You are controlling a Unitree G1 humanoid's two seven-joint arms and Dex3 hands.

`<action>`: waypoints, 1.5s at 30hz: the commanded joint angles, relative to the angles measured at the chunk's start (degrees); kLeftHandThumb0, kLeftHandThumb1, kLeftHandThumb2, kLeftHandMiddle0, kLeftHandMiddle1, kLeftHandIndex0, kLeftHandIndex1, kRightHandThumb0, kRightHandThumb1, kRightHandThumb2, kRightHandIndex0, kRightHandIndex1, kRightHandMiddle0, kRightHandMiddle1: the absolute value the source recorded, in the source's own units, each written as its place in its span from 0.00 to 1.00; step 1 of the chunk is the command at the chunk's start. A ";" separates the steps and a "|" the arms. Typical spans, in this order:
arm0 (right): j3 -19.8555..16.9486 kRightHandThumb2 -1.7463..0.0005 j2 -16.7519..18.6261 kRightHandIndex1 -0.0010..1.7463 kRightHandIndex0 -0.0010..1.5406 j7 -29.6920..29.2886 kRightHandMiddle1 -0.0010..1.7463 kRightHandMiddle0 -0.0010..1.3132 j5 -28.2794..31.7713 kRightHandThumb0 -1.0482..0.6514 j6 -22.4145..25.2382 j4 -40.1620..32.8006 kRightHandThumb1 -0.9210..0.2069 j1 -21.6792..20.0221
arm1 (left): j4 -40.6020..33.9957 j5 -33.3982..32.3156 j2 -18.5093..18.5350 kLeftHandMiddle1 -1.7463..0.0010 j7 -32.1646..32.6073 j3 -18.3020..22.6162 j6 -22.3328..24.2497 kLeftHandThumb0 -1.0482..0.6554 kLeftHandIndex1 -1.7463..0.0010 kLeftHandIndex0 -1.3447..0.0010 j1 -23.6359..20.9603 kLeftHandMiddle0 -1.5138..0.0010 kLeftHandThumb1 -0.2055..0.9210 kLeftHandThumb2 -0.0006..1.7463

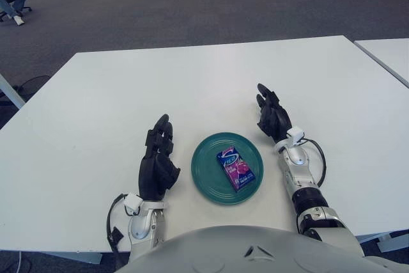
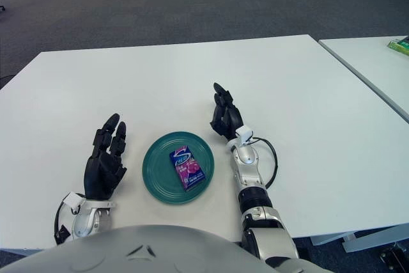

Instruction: Put the gum into the plate.

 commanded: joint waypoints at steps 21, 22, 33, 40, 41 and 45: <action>-0.15 0.44 0.20 0.01 0.05 -4.41 0.12 0.00 -2.47 0.23 -0.15 -3.32 0.00 13.51 | 12.01 17.68 4.76 1.00 15.33 6.40 -0.88 0.03 0.70 1.00 -11.08 0.92 1.00 0.55; -0.11 0.44 0.16 0.01 0.05 -4.61 0.12 0.00 -2.61 0.23 0.09 -3.83 0.00 13.60 | 12.40 17.89 5.11 1.00 15.85 6.41 -0.70 0.03 0.71 1.00 -11.68 0.92 1.00 0.55; -0.17 0.43 -0.41 0.00 0.05 -6.63 0.11 0.00 -3.63 0.23 2.17 -6.26 0.00 13.30 | 16.76 16.29 6.50 1.00 16.42 4.83 1.22 0.04 0.74 1.00 -17.62 0.95 1.00 0.54; 0.19 0.43 -0.26 0.00 0.05 -8.15 0.10 0.00 -4.18 0.22 2.12 -5.48 0.00 12.67 | 18.50 15.49 7.01 1.00 15.30 4.44 1.05 0.03 0.77 1.00 -18.76 0.97 1.00 0.53; 0.28 0.43 -0.22 0.00 0.05 -8.38 0.10 0.00 -4.32 0.22 1.89 -5.41 0.00 12.80 | 18.71 15.28 7.15 1.00 15.06 4.46 1.15 0.03 0.77 1.00 -19.00 0.97 1.00 0.53; 0.82 0.43 0.05 0.00 0.05 -9.17 0.10 0.00 -4.76 0.22 1.32 -5.70 0.00 13.77 | 17.79 14.98 7.04 1.00 14.50 4.26 1.70 0.03 0.79 1.00 -18.97 0.98 1.00 0.53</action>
